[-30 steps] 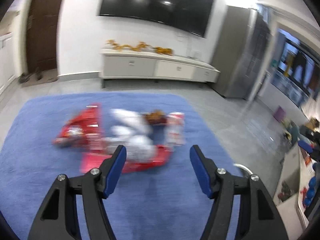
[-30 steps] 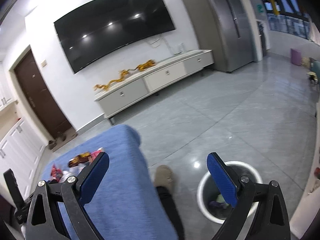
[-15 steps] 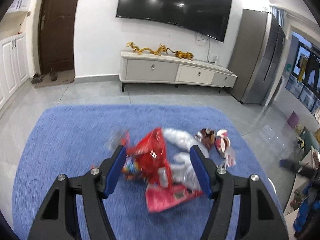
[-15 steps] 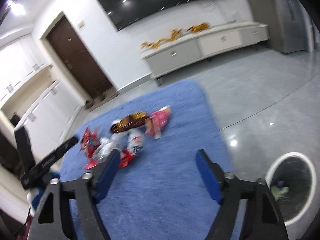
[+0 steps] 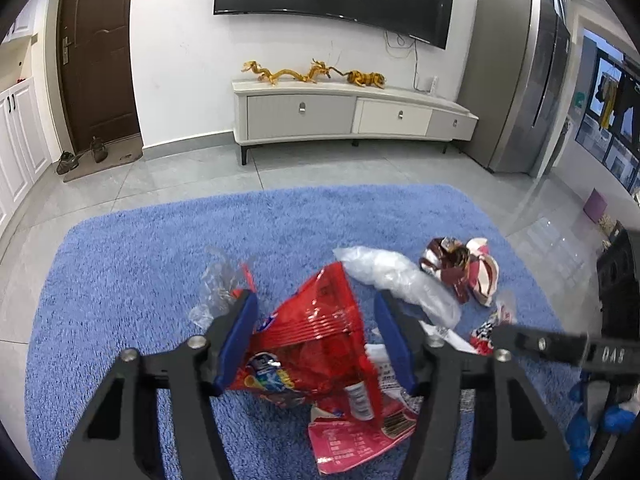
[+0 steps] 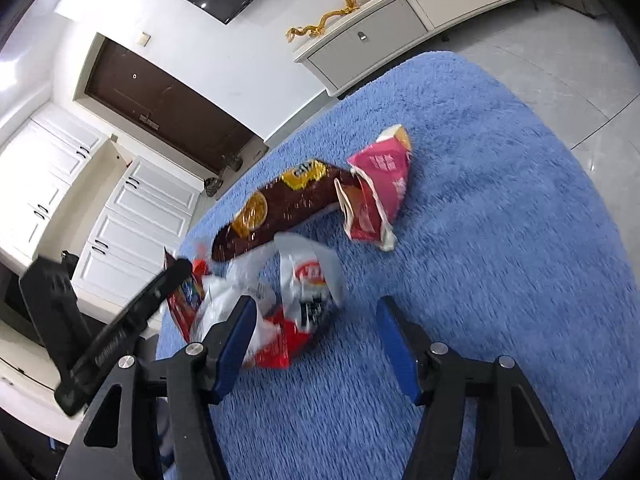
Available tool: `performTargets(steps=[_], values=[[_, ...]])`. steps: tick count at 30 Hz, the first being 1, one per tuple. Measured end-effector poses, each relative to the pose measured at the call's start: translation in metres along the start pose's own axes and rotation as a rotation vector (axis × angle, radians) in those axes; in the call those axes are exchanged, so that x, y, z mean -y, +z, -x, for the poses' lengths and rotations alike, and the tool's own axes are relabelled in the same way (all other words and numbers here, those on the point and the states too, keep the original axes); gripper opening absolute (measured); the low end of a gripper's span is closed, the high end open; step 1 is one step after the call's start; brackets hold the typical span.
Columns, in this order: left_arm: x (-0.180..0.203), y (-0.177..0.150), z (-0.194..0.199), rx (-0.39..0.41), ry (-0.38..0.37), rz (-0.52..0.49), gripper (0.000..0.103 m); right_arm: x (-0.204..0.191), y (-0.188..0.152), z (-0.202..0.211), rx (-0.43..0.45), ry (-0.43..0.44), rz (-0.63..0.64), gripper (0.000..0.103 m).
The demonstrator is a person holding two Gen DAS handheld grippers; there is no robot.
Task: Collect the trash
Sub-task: 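Grasp the red snack bag with the left tool while the right tool grasps the white chip bag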
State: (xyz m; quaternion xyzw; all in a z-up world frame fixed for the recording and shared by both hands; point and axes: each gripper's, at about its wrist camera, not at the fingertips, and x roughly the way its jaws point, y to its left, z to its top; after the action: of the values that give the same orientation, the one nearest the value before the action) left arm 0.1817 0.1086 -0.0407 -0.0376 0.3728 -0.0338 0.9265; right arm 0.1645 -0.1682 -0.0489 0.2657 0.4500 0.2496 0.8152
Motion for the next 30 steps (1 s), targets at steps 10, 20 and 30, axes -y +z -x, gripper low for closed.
performTargets(steps=[10, 20, 30], values=[[-0.015, -0.012, 0.022, 0.026, 0.002, 0.060, 0.031, 0.003, -0.001, 0.002, -0.002, 0.033, 0.001, 0.027], [-0.028, -0.030, 0.082, 0.081, -0.014, 0.122, 0.026, -0.002, -0.028, 0.056, 0.081, -0.061, 0.076, 0.027], [-0.024, -0.047, 0.129, 0.128, -0.033, 0.146, 0.025, -0.019, -0.056, 0.104, 0.173, -0.213, 0.185, 0.027]])
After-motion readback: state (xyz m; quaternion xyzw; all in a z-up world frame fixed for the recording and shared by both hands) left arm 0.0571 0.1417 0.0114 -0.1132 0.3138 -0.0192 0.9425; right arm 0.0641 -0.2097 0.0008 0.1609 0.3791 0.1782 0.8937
